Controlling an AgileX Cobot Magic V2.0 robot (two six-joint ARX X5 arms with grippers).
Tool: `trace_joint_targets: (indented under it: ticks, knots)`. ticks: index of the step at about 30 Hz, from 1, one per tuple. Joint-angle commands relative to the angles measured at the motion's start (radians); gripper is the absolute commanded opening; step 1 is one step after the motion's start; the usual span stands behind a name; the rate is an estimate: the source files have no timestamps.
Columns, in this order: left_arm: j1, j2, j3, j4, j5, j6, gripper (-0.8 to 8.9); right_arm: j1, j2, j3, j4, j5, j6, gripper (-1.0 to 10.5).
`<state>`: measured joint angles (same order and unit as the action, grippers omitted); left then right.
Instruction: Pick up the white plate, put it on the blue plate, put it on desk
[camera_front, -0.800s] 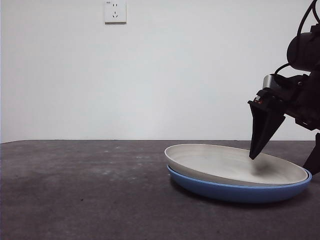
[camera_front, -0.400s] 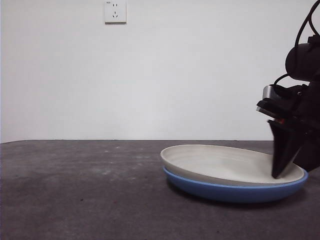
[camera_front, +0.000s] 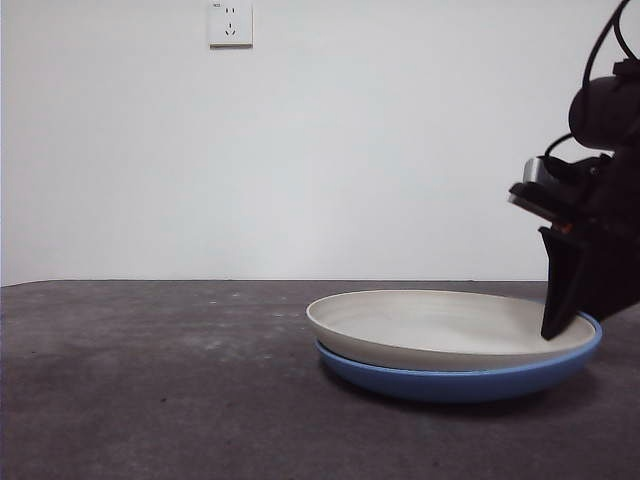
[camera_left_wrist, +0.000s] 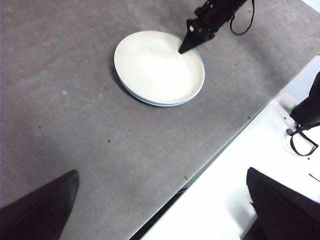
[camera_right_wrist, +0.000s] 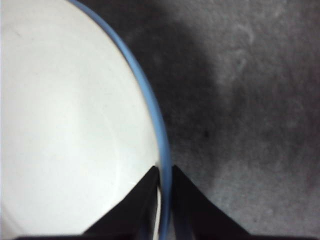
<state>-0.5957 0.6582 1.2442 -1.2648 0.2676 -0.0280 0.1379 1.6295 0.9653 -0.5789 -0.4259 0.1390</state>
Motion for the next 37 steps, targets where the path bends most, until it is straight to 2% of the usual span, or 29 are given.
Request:
trace_joint_targets:
  ticks: [1,10,17,22,28,33,35,37]
  knots:
    - [-0.004,0.005,0.01,0.003,0.001,-0.006,6.3,0.017,0.015,0.046,-0.024,-0.003,-0.005,0.1]
    - [-0.004,0.005,0.01,0.01,0.001,0.025,6.3,0.146,0.016,0.142,-0.047,-0.031,0.086,0.1]
    - [-0.004,0.005,0.01,0.04,0.001,0.043,6.3,0.257,0.027,0.148,0.044,-0.033,0.182,0.1]
    - [-0.004,0.005,0.01,0.067,0.001,0.043,6.3,0.285,0.08,0.156,0.109,-0.063,0.241,0.1]
    - [-0.004,0.005,0.01,0.068,0.001,0.042,6.3,0.284,0.178,0.199,0.118,-0.068,0.243,0.1]
    - [-0.004,0.005,0.01,0.056,0.001,0.042,6.3,0.283,0.209,0.208,0.129,-0.039,0.232,0.1]
    - [-0.004,0.005,0.01,0.053,0.001,0.042,6.3,0.283,0.212,0.208,0.128,-0.034,0.22,0.4]
    - [-0.004,0.005,0.01,0.052,0.001,0.042,6.3,0.283,0.212,0.208,0.126,0.0,0.22,1.8]
